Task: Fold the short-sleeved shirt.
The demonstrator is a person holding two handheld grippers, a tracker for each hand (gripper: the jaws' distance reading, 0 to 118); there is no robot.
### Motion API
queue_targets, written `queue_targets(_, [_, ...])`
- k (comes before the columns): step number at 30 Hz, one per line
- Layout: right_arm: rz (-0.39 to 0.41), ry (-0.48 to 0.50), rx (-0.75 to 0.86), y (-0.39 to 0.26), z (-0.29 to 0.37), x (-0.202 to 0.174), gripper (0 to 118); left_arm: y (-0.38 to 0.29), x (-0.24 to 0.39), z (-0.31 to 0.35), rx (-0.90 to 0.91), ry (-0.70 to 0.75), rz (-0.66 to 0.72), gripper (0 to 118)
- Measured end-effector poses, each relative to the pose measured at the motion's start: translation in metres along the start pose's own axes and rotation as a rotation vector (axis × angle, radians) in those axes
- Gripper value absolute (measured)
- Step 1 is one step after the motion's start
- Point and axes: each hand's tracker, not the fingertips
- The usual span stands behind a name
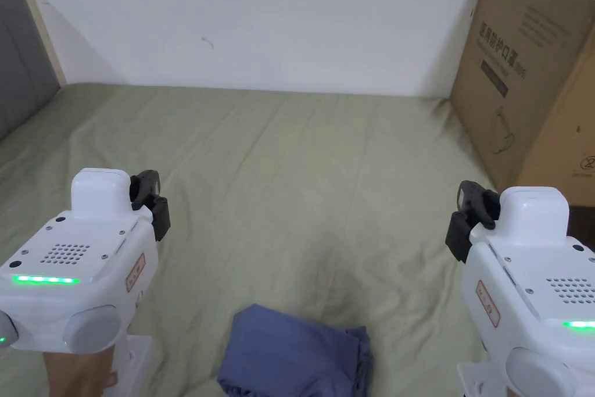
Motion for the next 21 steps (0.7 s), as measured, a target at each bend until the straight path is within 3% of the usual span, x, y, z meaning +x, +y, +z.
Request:
queue_targets(7, [-0.001, 0.007, -0.021, -0.010, -0.007, -0.007, 0, -0.002, -0.003, 0.001, -0.012, -0.006, 0.018, 0])
queue_targets(21, [0.013, 0.176, -0.414, -0.148, -0.044, -0.092, 0, -0.025, -0.018, 0.003, -0.085, -0.018, 0.040, 0])
